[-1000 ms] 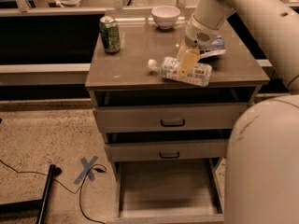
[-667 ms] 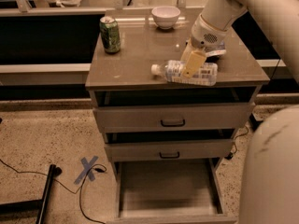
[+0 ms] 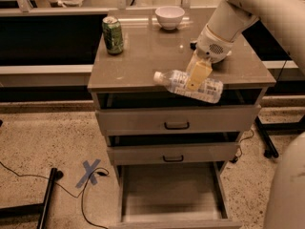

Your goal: Place blue plastic bottle into bottom drawer

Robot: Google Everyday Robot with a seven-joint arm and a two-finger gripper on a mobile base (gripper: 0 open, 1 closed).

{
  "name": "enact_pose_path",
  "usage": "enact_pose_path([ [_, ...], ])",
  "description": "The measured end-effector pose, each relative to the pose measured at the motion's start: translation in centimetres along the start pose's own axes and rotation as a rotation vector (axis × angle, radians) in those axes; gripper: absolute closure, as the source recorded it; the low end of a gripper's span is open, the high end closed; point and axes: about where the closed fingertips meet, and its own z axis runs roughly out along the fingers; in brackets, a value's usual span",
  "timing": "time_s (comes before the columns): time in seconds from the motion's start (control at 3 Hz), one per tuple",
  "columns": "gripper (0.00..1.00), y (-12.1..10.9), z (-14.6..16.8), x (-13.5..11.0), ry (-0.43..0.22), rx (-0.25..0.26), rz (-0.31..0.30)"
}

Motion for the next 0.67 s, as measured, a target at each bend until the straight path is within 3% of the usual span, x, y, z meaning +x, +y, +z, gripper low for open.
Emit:
enact_pose_path([
  [0.33, 1.0, 0.4, -0.3, -0.5, -0.016, 0.002, -0.011],
  [0.67, 1.0, 2.1, -0.3, -0.3, -0.09, 0.011, -0.083],
])
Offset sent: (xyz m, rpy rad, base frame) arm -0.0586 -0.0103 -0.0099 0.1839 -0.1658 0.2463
